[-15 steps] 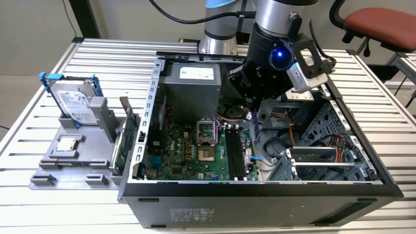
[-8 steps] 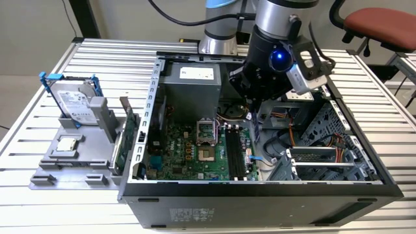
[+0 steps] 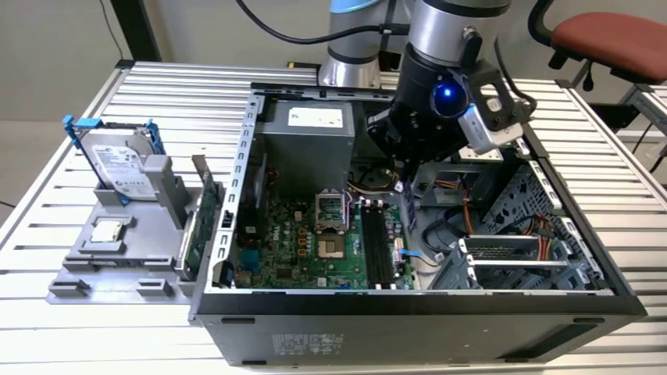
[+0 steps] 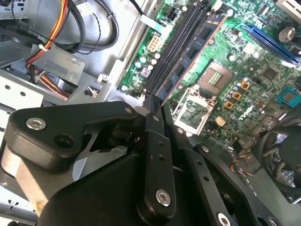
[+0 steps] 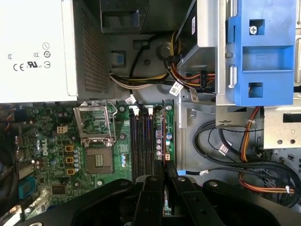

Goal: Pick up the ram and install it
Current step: 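Insert the ram into the slot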

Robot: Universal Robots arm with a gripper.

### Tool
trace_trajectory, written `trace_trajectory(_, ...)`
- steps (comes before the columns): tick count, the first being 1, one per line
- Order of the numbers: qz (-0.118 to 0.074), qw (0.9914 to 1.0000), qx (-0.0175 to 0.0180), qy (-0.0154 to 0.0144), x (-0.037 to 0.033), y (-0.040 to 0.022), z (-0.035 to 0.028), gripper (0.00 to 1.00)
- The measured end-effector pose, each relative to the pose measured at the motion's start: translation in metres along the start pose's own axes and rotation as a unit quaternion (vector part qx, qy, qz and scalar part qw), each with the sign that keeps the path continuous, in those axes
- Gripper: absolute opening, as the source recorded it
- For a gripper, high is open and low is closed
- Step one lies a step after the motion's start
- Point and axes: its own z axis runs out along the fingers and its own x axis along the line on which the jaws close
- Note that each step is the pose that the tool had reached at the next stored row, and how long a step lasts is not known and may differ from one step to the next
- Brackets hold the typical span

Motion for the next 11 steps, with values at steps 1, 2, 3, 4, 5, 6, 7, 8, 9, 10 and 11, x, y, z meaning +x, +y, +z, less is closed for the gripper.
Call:
trace_trajectory(1,0.000,1.00000,0.0000,0.0000,0.0000,0.0000,0.0004,0.00)
trace_trajectory(2,0.000,1.00000,0.0000,0.0000,0.0000,0.0000,0.0007,0.00)
trace_trajectory(3,0.000,1.00000,0.0000,0.0000,0.0000,0.0000,0.0010,0.00)
trace_trajectory(4,0.000,1.00000,0.0000,0.0000,0.0000,0.0000,0.0014,0.00)
trace_trajectory(5,0.000,1.00000,0.0000,0.0000,0.0000,0.0000,0.0017,0.00)
trace_trajectory(6,0.000,1.00000,0.0000,0.0000,0.0001,0.0000,0.0020,0.00)
trace_trajectory(7,0.000,1.00000,0.0000,0.0000,0.0001,0.0000,0.0023,0.00)
trace_trajectory(8,0.000,1.00000,0.0000,0.0000,0.0001,0.0000,0.0027,0.00)
trace_trajectory(9,0.000,1.00000,0.0000,0.0000,0.0001,0.0000,0.0030,0.00)
trace_trajectory(10,0.000,1.00000,0.0000,0.0000,0.0001,0.0000,0.0032,0.00)
trace_trajectory(11,0.000,1.00000,0.0000,0.0000,0.0001,0.0000,0.0035,0.00)
